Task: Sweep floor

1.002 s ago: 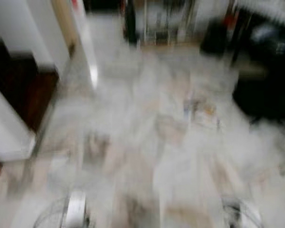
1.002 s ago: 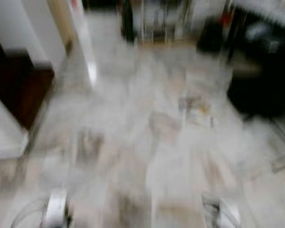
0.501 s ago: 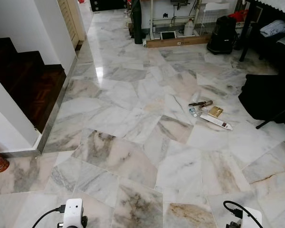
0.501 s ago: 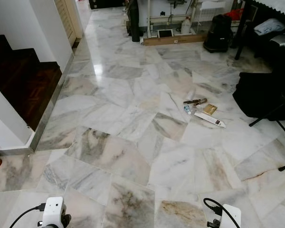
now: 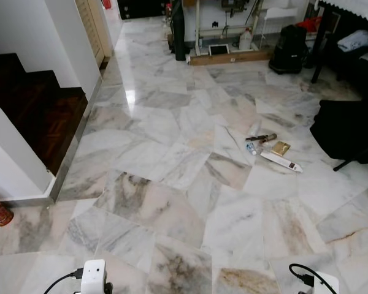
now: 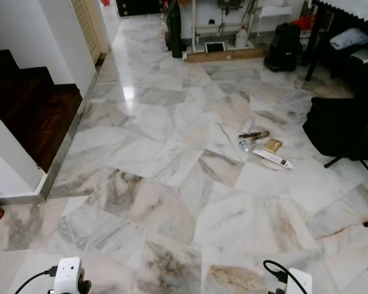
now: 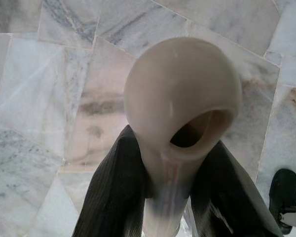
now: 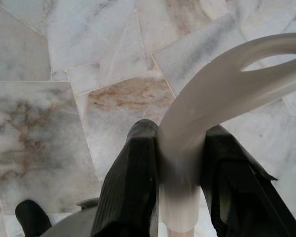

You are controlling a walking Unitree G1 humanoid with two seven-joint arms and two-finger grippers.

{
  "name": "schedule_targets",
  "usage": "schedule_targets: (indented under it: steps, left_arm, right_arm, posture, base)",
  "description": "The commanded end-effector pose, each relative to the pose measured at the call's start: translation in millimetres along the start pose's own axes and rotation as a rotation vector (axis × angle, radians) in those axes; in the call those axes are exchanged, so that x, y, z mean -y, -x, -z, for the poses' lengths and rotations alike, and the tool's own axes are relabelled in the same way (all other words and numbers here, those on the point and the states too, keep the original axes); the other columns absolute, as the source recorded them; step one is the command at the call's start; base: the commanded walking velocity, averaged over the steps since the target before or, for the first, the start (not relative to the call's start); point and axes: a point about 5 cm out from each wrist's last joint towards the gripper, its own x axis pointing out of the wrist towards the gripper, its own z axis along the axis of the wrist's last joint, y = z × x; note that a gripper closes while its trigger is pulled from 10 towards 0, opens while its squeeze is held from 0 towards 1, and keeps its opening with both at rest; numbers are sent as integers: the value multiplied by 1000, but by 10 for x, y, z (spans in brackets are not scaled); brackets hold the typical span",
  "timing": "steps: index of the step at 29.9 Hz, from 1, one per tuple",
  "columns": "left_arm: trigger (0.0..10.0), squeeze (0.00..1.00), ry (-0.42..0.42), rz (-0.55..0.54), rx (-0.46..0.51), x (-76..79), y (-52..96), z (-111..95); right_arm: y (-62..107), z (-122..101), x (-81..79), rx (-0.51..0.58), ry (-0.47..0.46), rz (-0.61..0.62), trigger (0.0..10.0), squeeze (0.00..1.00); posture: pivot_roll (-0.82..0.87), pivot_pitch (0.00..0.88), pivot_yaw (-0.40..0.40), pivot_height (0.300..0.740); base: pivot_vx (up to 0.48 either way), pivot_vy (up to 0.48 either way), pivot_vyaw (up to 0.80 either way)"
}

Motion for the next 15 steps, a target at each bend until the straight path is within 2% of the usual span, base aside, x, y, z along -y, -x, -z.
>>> schedule_targets:
  steps: [1, 15]
  left_arm:
    - [10000, 0, 14, -7, -10, -22, 0, 4]
    - [10000, 0, 16, -3, -3, -3, -4, -8]
  right_arm:
    - [-1, 1, -23, 2, -6, -6, 10000, 0]
    - [-14, -46, -74, 14, -7, -13, 10000, 0]
  posture:
    - [-139, 0, 68, 740]
    - [-141, 0, 65, 740]
  base:
    - [386, 0, 0]
    - [388, 0, 0]
